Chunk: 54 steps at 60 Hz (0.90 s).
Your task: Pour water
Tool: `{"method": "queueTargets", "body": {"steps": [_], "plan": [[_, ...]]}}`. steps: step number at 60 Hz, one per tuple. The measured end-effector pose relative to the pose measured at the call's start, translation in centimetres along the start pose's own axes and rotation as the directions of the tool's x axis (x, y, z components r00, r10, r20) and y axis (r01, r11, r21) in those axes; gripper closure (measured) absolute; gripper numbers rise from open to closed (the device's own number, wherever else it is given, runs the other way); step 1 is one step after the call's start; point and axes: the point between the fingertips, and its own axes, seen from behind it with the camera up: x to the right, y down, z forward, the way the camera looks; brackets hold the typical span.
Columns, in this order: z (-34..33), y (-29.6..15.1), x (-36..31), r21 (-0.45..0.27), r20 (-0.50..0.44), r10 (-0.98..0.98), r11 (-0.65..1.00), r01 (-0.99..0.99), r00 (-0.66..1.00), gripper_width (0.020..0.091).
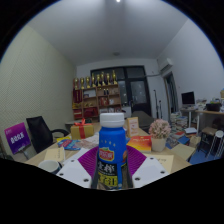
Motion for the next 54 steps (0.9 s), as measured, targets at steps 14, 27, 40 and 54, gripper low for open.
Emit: {"method": "queueTargets", "body": {"steps": [14,27,40,54], "plan": [[1.1,2.4,1.2,0.023,0.002,-0.110,0.994,0.110,0.994,0.0702],[0.2,2.2,1.5,-0.016,0.002,-0.114,0.993,0.114,0.993,0.0501],[-4.8,3.0,2.7,-0.088,0.052,-0.128,0.987,0.133,0.990,0.0265],[-16.7,2.5,2.7,-0.126,0.092,-0.110,0.985,0.122,0.990,0.0264]]}}
